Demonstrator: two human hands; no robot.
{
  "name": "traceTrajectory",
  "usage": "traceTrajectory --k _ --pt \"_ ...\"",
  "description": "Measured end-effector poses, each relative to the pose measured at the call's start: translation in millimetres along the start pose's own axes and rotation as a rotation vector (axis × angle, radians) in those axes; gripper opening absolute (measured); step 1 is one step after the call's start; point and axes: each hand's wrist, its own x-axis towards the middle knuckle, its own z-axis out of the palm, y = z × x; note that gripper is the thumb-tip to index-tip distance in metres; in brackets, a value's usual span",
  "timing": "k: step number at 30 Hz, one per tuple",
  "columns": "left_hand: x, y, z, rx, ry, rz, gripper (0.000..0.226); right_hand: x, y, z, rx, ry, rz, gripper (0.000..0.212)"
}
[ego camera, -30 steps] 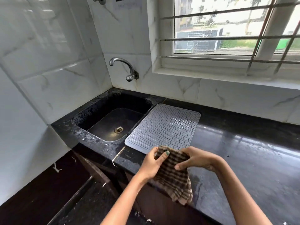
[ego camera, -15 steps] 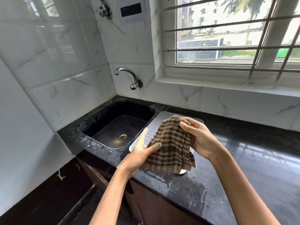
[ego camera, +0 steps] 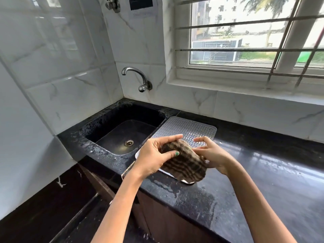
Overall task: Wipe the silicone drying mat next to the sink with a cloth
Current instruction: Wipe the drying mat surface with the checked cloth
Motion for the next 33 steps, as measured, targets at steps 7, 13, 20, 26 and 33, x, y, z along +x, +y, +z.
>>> traceTrajectory --k 7,13,20,26,33 --pt "20.6 7.2 3.7 0.057 -0.176 -0.029 0.052 -12.0 -5.3 13.3 0.388 -0.379 -0.421 0.058" --pt "55.0 -5.2 1.2 0.228 -0.133 0.002 0.044 -11.7 25.6 43.1 0.681 -0.585 -0.183 0.080" --pt "114.1 -40.1 -12.3 0.710 0.210 0.155 0.039 30.2 23.5 53.8 0.785 -0.362 0.137 0.030" --pt "180.0 -110.2 -27.7 0.848 0.116 -0.061 0.034 105.3 16.0 25.2 0.931 0.022 0.250 0.035" --pt "231.0 -198.8 14.3 0.906 -0.276 -0.178 0.043 172.2 12.2 -27.8 0.850 0.460 0.181 0.043"
